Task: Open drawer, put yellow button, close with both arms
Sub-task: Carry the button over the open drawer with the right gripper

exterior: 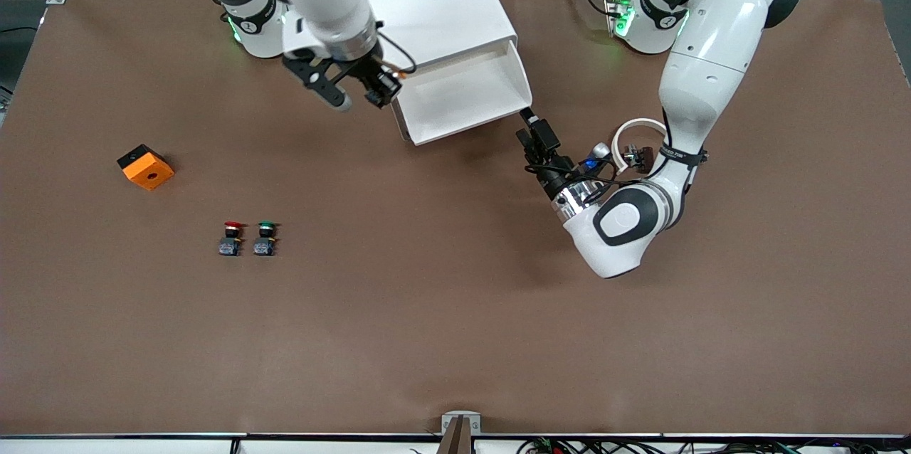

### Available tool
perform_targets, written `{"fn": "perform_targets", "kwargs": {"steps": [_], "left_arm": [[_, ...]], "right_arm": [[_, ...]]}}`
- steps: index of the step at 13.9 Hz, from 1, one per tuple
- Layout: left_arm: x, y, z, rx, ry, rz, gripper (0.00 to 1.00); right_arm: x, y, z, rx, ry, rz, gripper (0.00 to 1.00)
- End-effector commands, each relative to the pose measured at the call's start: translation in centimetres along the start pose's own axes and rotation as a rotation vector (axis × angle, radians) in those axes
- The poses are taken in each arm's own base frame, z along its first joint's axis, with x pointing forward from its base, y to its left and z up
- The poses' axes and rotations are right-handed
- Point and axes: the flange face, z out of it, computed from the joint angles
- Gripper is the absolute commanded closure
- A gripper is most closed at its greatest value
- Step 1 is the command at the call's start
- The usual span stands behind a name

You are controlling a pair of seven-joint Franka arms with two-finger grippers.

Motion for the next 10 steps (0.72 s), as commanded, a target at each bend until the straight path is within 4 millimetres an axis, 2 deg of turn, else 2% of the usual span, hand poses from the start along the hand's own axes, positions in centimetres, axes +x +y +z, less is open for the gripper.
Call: {"fn": "perform_targets", "kwargs": {"steps": [1,4,6,10], "left_arm": [[0.3,-3.0,-0.5,-0.025,0.034,0.022,0.00],[0.3,-5.0,-0.7,-0.072,0.078,0.064,0.00],[0.1,-8.2,-1.2,-0.164,0.115,0.136,0.00],[0.5,-14.2,0.0,-0.368,0.303,0.352,0.00]], "right_arm": [[-2.9,-0.9,-0.4,0.059,-0.009,0.054,1.00],[-5.9,-2.9,2.3,0.072,0.008,0.096,1.00],[-7.4,-3.9,3.9,0.055,0.036,0.092,1.00],[-7.6,-4.5,5.1,0.039,0.055,0.089,1.00]]}}
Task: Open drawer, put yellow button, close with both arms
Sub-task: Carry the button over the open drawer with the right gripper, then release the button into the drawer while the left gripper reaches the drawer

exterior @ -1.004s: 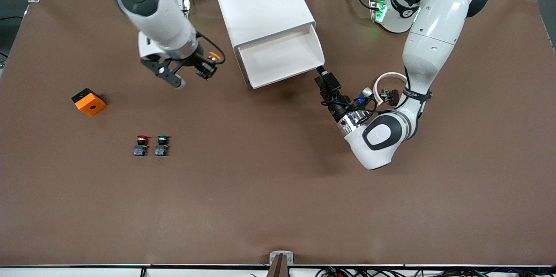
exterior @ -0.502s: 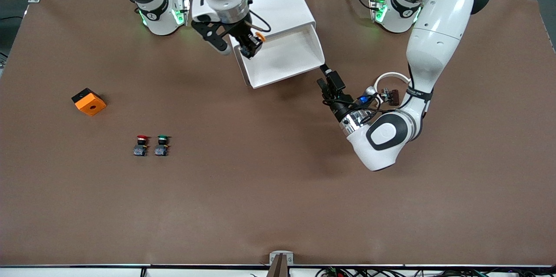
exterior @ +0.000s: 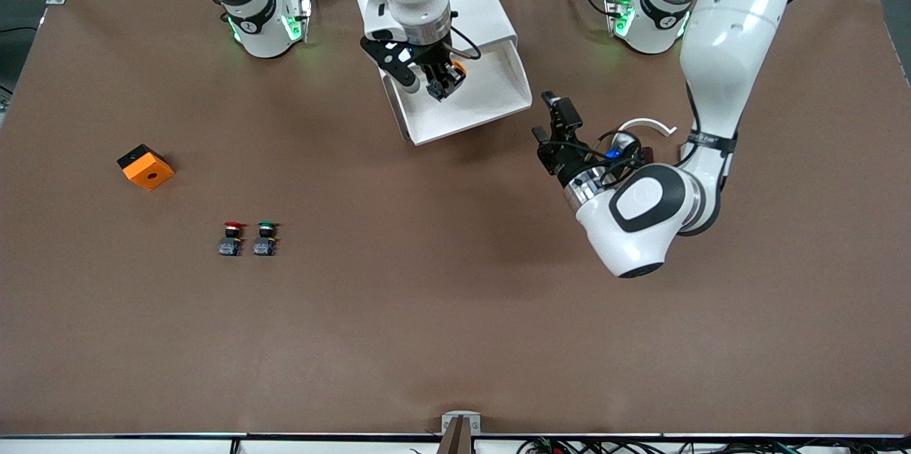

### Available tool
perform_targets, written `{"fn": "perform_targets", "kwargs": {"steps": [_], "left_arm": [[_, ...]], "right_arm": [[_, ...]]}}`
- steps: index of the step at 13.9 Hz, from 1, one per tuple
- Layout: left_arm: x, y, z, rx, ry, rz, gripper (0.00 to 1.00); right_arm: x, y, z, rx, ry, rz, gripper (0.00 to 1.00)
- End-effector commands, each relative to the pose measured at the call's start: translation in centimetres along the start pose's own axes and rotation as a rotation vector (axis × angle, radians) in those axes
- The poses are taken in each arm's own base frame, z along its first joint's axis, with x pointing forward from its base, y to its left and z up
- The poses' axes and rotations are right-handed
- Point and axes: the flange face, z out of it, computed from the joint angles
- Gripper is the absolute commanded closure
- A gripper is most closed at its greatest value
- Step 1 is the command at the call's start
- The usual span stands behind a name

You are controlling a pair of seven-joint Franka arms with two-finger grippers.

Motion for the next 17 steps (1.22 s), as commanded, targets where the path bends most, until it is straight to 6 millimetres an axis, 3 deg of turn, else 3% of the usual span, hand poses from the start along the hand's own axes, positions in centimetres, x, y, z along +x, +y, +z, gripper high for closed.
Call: {"fn": "perform_targets", "kwargs": {"steps": [1,6,8,10,11,12,13,14,17], "left_arm": [[-1.2,-4.8,0.2,-0.134,0.152,0.148,0.00],[-3.5,-9.2,0.3,-0.375,0.423,0.437,0.00],[-5.1,-9.9,0.3,-0.501,0.561,0.514,0.00],[-5.4,-9.9,-0.8,-0.572,0.630,0.595,0.00],[-5.1,-10.1,-1.7,-0.586,0.674,0.656,0.00],[-4.8,-10.2,-2.3,-0.583,0.701,0.726,0.00],[-4.1,-10.5,-3.3,-0.591,0.712,0.780,0.00],[-3.6,-10.5,-4.2,-0.603,0.717,0.819,0.00],[-3.7,-10.4,-5.5,-0.688,0.755,0.888,0.00]], "right_arm": [[-0.1,-1.0,-0.4,0.007,0.020,0.017,1.00],[-0.7,-1.8,1.2,-0.012,0.026,0.017,1.00],[-0.8,-1.9,1.7,-0.018,0.028,0.016,0.99],[-1.5,-2.1,2.6,-0.027,0.033,0.008,0.99],[-1.6,-2.2,2.8,-0.029,0.046,0.001,0.85],[-1.7,-2.4,2.8,-0.025,0.050,-0.001,0.62],[-1.7,-2.7,3.0,-0.027,0.048,0.001,0.22],[-1.7,-2.8,3.0,-0.024,0.051,0.013,0.00],[-1.8,-3.3,2.1,-0.007,0.052,0.030,0.00]]}}
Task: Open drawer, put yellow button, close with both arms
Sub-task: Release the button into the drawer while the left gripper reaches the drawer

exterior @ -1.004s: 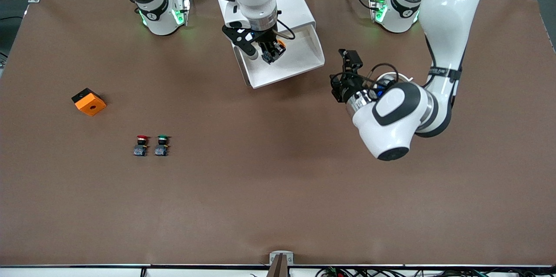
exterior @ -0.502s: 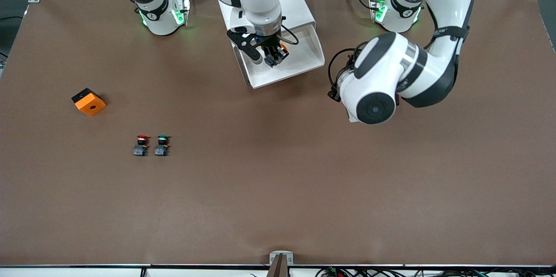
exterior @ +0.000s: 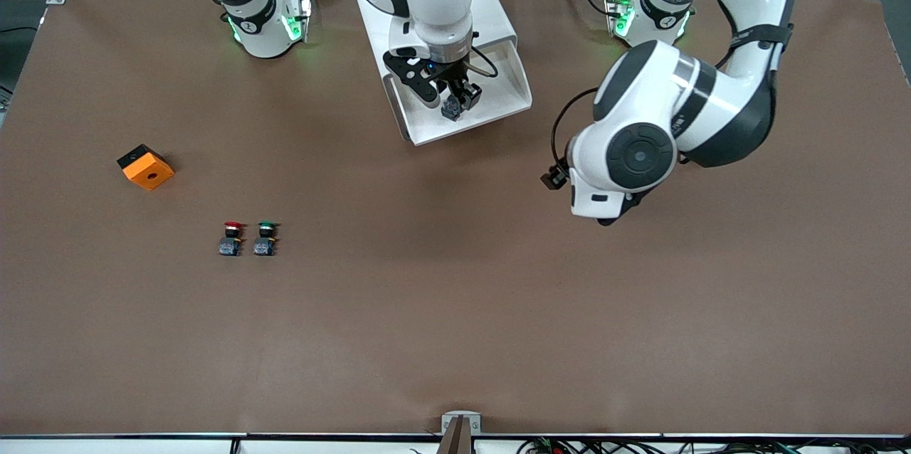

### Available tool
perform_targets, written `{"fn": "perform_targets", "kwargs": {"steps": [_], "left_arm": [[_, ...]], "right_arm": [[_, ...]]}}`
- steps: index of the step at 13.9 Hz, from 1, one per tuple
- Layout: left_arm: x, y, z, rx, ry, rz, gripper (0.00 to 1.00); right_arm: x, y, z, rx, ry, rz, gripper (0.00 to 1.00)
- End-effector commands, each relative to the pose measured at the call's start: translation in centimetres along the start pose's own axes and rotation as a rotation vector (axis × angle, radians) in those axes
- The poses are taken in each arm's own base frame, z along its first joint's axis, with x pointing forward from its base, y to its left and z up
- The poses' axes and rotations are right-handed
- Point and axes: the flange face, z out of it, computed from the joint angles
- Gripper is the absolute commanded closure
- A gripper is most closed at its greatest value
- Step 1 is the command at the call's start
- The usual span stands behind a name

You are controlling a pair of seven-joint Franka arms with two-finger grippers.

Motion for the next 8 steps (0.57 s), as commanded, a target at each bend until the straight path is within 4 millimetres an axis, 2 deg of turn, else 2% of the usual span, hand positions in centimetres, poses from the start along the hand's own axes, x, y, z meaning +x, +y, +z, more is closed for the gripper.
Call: {"fn": "perform_targets", "kwargs": {"steps": [1,4,6,8], "left_arm": [[-0.2,0.0,-0.8,-0.062,0.083,0.066,0.00],[-0.4,1.2,-1.0,-0.135,0.133,0.114,0.00],[-1.8,2.4,-1.0,-0.170,0.163,0.140,0.00],[-2.7,3.2,-0.8,-0.193,0.177,0.156,0.00]], "right_arm": [[-0.2,-0.7,-1.0,0.013,0.017,0.017,0.00],[0.9,-1.4,-2.7,0.039,0.012,0.017,0.00],[2.4,-1.6,-3.3,0.031,0.015,-0.023,0.00],[5.4,-1.7,-4.0,0.004,0.018,-0.063,0.00]]}}
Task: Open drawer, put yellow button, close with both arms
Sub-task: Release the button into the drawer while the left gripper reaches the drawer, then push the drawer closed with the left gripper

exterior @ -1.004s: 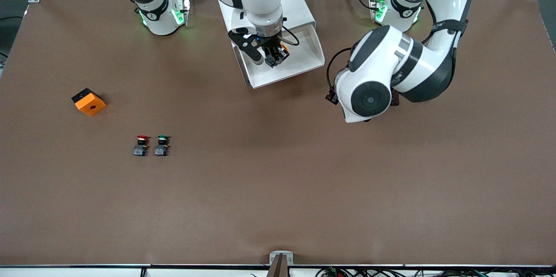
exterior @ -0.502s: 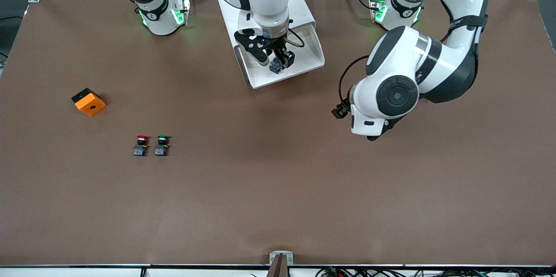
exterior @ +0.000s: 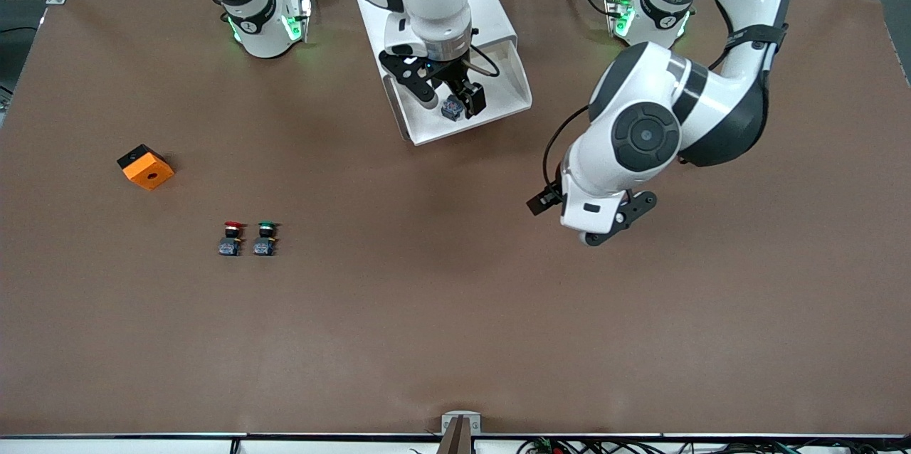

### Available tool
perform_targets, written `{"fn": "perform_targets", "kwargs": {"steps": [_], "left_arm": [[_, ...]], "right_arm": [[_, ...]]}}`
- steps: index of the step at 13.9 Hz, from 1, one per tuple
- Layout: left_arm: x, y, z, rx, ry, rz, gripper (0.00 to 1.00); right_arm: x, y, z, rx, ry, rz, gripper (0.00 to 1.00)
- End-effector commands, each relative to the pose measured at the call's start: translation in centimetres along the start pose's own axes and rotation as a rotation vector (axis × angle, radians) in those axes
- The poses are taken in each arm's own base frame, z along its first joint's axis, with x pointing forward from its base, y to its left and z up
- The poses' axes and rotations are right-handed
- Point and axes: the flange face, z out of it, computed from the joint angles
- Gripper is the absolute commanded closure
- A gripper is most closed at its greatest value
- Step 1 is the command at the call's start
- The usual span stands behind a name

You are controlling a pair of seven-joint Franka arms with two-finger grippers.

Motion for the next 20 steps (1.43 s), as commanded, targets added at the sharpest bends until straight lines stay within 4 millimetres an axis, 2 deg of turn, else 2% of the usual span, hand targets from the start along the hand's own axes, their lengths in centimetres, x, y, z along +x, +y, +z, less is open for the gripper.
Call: {"fn": "perform_targets", "kwargs": {"steps": [1,5,10,13,14,17,20], "left_arm": [[-2.5,0.9,0.3,-0.024,0.048,0.045,0.00],[-7.0,3.4,2.4,-0.063,0.091,0.077,0.00],[-12.8,5.7,6.3,-0.088,0.126,0.125,0.00],[-15.1,6.0,8.2,-0.079,0.128,0.161,0.00],[-16.5,6.2,8.9,-0.069,0.126,0.182,0.00],[-18.0,6.4,9.8,-0.059,0.111,0.204,0.00],[-19.7,6.4,11.2,-0.038,0.093,0.214,0.00]], "right_arm": [[4.5,-0.3,-1.4,-0.037,0.009,-0.077,0.00],[13.7,1.7,-4.5,-0.105,-0.014,-0.223,0.00],[25.5,7.0,-9.2,-0.142,-0.074,-0.441,0.00],[32.4,10.7,-10.5,-0.140,-0.109,-0.558,0.00],[34.8,12.1,-10.7,-0.141,-0.125,-0.597,0.00],[40.3,15.8,-12.4,-0.119,-0.139,-0.673,0.00],[44.5,19.5,-13.9,-0.103,-0.155,-0.729,0.00]]}}
